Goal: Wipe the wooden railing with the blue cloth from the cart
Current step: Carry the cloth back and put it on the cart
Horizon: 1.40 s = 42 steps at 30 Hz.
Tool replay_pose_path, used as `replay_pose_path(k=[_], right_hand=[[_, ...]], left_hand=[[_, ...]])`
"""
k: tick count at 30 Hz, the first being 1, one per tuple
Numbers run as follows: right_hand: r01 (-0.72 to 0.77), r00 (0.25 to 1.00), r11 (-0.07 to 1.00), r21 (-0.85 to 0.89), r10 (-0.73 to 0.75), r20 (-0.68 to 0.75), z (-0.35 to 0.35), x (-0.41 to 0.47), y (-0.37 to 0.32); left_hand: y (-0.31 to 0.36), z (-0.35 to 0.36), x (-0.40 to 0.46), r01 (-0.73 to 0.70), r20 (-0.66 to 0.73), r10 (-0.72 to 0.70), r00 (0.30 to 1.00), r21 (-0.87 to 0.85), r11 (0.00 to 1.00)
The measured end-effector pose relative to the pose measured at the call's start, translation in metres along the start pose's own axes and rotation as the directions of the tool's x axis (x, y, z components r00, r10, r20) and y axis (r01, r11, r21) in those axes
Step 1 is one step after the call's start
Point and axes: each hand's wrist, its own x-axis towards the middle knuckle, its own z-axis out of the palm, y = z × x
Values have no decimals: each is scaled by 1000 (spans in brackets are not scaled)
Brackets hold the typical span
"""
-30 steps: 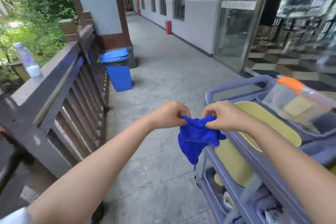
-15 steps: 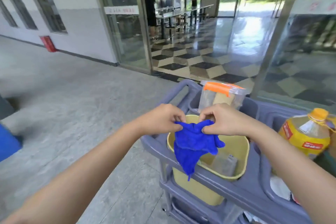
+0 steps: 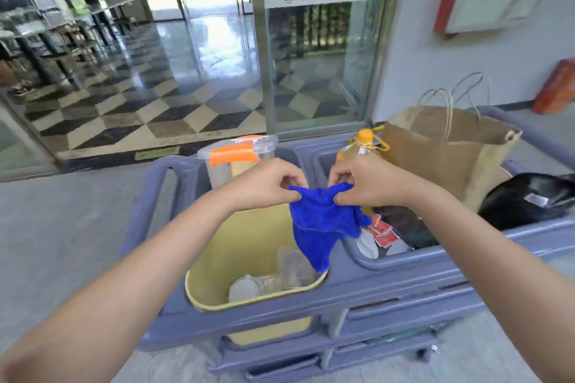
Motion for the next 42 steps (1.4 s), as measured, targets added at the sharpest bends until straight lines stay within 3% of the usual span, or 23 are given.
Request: replay_pose_path(k=[12,18,28,33,38,42], right_hand=[[-259,949,963,69,267,-166,-6,-33,51],[-380,918,920,92,388,-83,48,-41,61],[-576,809,815,67,580,-98,117,-72,62],[-597,793,801,42,597,-120,137,-77,51],[-632,771,774,25,632,-83,132,-76,42],[-643,766,766,11,643,0,107,-69,42]], left_hand=[[21,21,70,-188,119,192,974,-46,981],[-4,55,73,-207,230,203,952,-4,978],[-44,128,54,-321,290,302,908,17,947],[-51,136,43,-370,330,340,880,31,928],[-44,126,38,-357,397,308,865,54,932],[-28,102,50,-236,516,178,838,49,971]])
